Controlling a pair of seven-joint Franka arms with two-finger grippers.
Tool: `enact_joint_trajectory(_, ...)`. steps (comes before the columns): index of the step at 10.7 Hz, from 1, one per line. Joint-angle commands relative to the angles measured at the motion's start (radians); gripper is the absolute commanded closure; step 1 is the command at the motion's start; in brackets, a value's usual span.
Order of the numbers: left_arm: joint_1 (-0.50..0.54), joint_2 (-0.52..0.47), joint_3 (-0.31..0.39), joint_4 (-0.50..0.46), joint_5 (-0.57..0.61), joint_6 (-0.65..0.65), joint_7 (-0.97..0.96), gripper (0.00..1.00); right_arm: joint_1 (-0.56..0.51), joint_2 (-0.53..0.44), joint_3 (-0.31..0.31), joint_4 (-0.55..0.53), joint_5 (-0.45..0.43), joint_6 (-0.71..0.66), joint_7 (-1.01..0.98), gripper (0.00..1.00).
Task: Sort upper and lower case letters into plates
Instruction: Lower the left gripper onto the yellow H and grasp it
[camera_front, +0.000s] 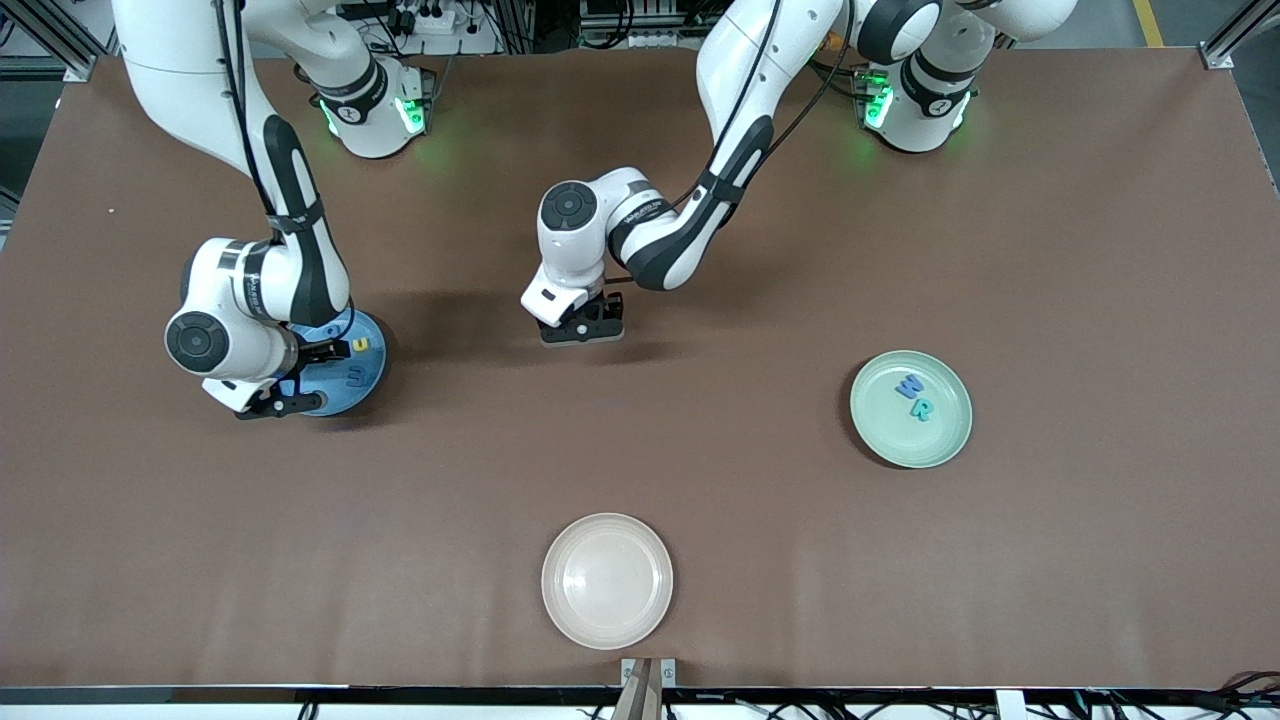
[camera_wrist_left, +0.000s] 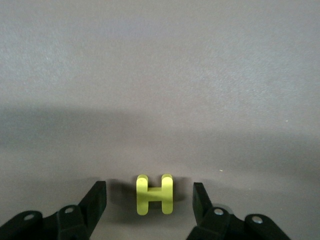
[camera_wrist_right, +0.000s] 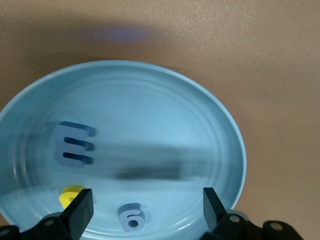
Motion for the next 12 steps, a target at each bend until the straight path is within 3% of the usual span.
enact_joint_trajectory(1, -0.018, 0.020, 0.023, 0.031, -0.041, -0.008, 0.000, 0.24, -0.004, -0.007, 0.003, 0.004, 0.001, 0.002, -0.008, 0.03)
enact_joint_trajectory(4, -0.018, 0.025, 0.021, 0.031, -0.044, -0.008, 0.000, 0.27, -0.011, 0.004, 0.003, 0.027, 0.000, 0.005, -0.013, 0.03)
enact_joint_trajectory(6, -0.018, 0.025, 0.021, 0.033, -0.045, -0.008, -0.002, 0.45, -0.011, 0.006, 0.003, 0.027, 0.001, 0.005, -0.013, 0.03)
enact_joint_trajectory(10, -0.024, 0.028, 0.021, 0.033, -0.056, -0.008, -0.003, 0.60, -0.002, 0.006, 0.005, 0.026, 0.001, -0.004, -0.008, 0.01)
enact_joint_trajectory(12, -0.024, 0.029, 0.023, 0.031, -0.056, -0.008, -0.003, 0.73, 0.001, 0.004, 0.005, 0.027, 0.001, -0.006, -0.002, 0.00)
